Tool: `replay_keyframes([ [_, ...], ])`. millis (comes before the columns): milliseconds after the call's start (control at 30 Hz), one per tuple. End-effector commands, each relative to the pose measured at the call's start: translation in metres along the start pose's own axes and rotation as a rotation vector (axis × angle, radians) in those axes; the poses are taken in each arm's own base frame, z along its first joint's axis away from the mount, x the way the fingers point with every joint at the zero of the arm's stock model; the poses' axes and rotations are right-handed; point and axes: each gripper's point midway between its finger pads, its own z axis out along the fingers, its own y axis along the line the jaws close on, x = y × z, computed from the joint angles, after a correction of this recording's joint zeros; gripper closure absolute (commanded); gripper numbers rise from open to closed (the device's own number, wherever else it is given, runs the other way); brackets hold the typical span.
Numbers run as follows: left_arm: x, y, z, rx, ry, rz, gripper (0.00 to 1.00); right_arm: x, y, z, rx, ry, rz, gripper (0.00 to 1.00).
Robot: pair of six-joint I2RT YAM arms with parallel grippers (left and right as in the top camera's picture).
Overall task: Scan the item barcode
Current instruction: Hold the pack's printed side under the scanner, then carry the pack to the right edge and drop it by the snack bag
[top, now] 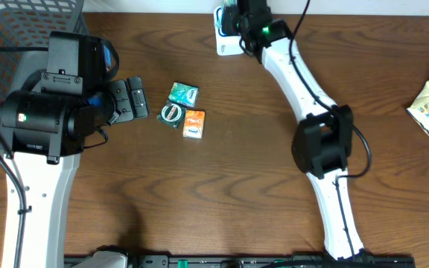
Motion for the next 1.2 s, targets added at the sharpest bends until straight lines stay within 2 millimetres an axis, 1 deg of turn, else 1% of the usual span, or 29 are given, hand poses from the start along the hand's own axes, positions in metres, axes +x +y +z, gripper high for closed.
replay_keyframes([
  [0, 0.002, 0.001, 0.001, 0.002, 0.008, -0.007, 0.02, -0.012, -0.003, -0.001, 0.014, -0.033, -0.009, 0.99],
  [133, 0.002, 0.001, 0.001, 0.002, 0.008, -0.007, 0.02, -0.009, -0.008, -0.001, 0.035, -0.02, -0.023, 0.99],
  [267, 0.002, 0.001, 0.001, 0.002, 0.008, -0.007, 0.02, -0.018, -0.013, -0.008, 0.045, -0.034, -0.036, 0.99],
  [367, 0.002, 0.001, 0.001, 0.002, 0.008, -0.007, 0.02, -0.038, -0.03, -0.022, 0.076, -0.064, -0.022, 0.99],
  [433, 0.002, 0.001, 0.001, 0.002, 0.008, -0.007, 0.02, -0.053, -0.048, -0.037, 0.12, -0.081, -0.021, 0.99],
  [500, 0.002, 0.001, 0.001, 0.002, 0.008, -0.007, 0.02, -0.066, -0.078, -0.054, 0.215, -0.093, -0.02, 0.99],
  [567, 0.002, 0.001, 0.001, 0.002, 0.008, -0.007, 0.02, -0.074, -0.117, -0.076, 0.343, -0.084, -0.045, 0.99],
  [633, 0.002, 0.001, 0.001, 0.002, 0.008, -0.007, 0.02, -0.075, -0.16, -0.097, 0.486, -0.052, -0.06, 0.99],
  [700, 0.002, 0.001, 0.001, 0.002, 0.008, -0.007, 0.02, -0.071, -0.201, -0.115, 0.613, -0.011, -0.053, 0.99],
  [733, 0.002, 0.001, 0.001, 0.002, 0.008, -0.007, 0.02, -0.068, -0.22, -0.123, 0.669, 0.012, -0.045, 0.99],
  [800, 0.002, 0.001, 0.001, 0.002, 0.008, -0.007, 0.02, -0.054, -0.269, -0.145, 0.79, 0.093, -0.021, 0.99],
  [900, 0.002, 0.001, 0.001, 0.002, 0.008, -0.007, 0.02, -0.034, -0.316, -0.165, 0.862, 0.194, 0.024, 0.99],
  [933, 0.002, 0.001, 0.001, 0.002, 0.008, -0.007, 0.02, -0.026, -0.334, -0.173, 0.881, 0.232, 0.047, 0.99],
  [1000, 0.002, 0.001, 0.001, 0.002, 0.008, -0.007, 0.02, -0.013, -0.354, -0.18, 0.876, 0.286, 0.083, 0.99],
  [1067, 0.002, 0.001, 0.001, 0.002, 0.008, -0.007, 0.02, 0.001, -0.38, -0.19, 0.895, 0.342, 0.125, 0.99],
  [1167, 0.002, 0.001, 0.001, 0.002, 0.008, -0.007, 0.02, 0.018, -0.41, -0.204, 0.926, 0.395, 0.179, 0.99],
])
